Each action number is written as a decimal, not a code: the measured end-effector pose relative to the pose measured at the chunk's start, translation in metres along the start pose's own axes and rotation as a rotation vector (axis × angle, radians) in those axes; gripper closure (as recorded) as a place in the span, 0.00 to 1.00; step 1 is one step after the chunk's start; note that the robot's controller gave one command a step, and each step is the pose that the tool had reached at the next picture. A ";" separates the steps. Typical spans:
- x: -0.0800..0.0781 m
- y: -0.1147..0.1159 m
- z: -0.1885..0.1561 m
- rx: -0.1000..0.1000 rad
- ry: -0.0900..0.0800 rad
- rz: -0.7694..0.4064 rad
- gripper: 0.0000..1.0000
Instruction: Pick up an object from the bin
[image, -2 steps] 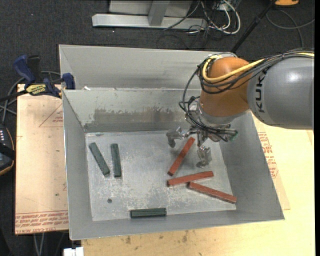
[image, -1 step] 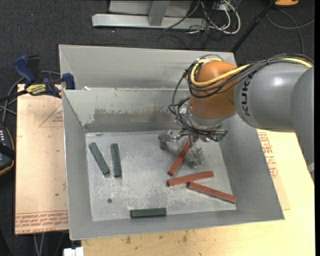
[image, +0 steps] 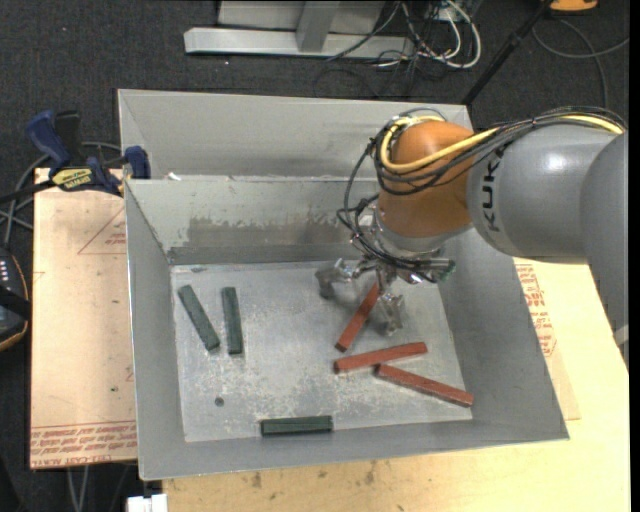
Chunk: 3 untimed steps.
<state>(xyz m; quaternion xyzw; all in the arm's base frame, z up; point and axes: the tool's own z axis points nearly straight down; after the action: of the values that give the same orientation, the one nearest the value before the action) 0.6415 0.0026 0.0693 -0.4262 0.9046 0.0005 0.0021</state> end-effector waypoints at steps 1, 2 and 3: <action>0.000 0.000 -0.001 0.001 -0.001 0.002 1.00; -0.001 -0.001 -0.003 0.000 0.000 0.005 1.00; -0.004 -0.002 -0.077 0.006 -0.004 0.007 1.00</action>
Offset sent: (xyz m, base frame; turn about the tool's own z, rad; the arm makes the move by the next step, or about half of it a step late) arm 0.0000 0.0000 0.0000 0.0000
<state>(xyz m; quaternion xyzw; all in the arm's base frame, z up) 0.6451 0.0042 0.1459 -0.4228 0.9062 -0.0014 0.0052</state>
